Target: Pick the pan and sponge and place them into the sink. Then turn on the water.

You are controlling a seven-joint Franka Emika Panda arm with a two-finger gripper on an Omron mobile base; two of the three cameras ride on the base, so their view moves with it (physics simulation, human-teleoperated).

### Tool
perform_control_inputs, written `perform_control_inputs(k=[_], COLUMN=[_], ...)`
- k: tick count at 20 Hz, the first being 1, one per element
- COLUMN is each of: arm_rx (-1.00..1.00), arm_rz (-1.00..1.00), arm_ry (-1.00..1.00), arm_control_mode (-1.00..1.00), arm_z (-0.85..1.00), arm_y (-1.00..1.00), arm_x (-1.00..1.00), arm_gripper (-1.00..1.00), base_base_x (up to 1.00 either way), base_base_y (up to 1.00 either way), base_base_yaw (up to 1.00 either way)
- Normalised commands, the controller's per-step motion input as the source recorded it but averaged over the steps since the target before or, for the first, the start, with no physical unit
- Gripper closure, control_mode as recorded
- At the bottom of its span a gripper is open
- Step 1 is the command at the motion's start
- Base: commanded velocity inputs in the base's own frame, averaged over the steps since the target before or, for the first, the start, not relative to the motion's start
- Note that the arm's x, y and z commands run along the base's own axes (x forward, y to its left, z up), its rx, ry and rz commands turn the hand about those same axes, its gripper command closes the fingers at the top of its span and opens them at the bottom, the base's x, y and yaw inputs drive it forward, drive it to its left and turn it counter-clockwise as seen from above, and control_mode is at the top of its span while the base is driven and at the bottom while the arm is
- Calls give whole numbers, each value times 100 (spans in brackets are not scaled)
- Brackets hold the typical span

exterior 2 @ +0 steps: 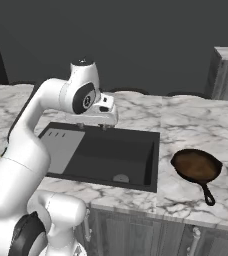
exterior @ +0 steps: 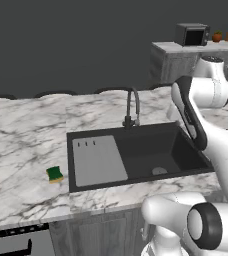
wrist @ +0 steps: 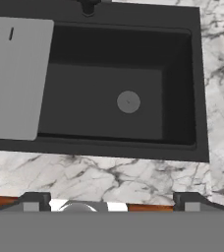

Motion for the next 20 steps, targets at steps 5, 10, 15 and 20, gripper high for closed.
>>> perform_control_inputs(k=[5, 10, 15, 20], arm_rx=[0, 0, 0, 2], arm_rz=[-1, -3, -3, -1], arm_ry=[12, 13, 14, 11], arm_control_mode=[-100, -100, -100, -100], arm_z=[0, -9, -23, -33], arm_y=[-45, -48, -52, -51], arm_x=[-9, -8, -1, 13], arm_gripper=[-100, -100, -100, -100], base_base_x=[0, 0, 0, 0], base_base_y=[0, 0, 0, 0], base_base_yaw=[0, 0, 0, 0])
